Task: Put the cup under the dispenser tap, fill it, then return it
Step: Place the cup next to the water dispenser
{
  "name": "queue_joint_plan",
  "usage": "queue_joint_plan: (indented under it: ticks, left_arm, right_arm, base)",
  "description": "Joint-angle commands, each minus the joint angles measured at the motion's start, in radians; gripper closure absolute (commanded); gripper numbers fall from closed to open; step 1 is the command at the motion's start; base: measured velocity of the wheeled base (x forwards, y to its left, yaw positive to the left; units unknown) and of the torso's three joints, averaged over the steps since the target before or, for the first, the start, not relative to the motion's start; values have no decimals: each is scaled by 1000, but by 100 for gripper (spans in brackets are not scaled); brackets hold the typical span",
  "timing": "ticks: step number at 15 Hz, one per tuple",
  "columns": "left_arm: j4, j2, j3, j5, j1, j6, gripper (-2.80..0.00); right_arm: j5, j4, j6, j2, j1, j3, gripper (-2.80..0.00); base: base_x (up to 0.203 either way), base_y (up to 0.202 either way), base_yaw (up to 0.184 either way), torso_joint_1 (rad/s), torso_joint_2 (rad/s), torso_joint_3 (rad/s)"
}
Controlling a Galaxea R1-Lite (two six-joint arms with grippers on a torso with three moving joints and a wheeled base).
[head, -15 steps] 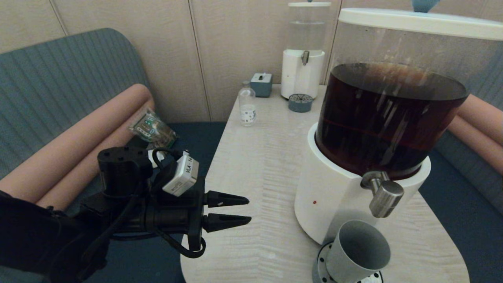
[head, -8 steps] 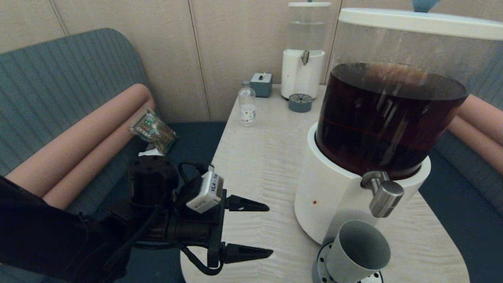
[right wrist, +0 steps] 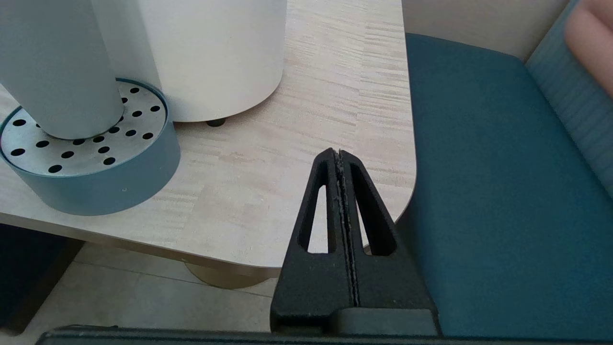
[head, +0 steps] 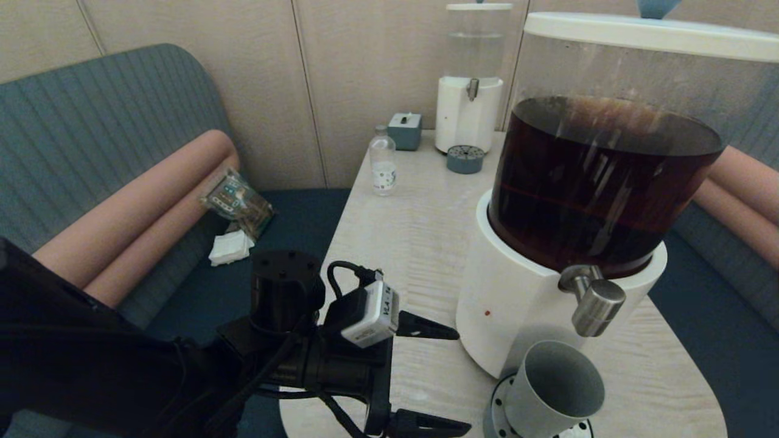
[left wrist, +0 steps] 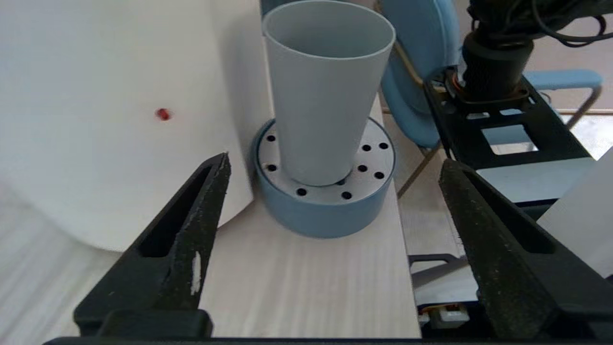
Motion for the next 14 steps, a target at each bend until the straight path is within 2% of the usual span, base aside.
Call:
queue_joint_plan:
  ticks: [1,8,14]
  left_arm:
    - [-7,23,-3,-5,-9,2,-280]
    - [-4,62,1,-9,-48,8,-280]
    - [-2,118,-55,-5,-95,2,-280]
  right_arm:
    - [1,0,-1,-8,0,9,0]
    - [1,0,-1,-8,1,9,0]
    - [1,0,-1,-8,1,9,0]
  base:
    - [0,0,0,0,0,0]
    - [0,0,0,0,0,0]
    - [0,0,0,0,0,0]
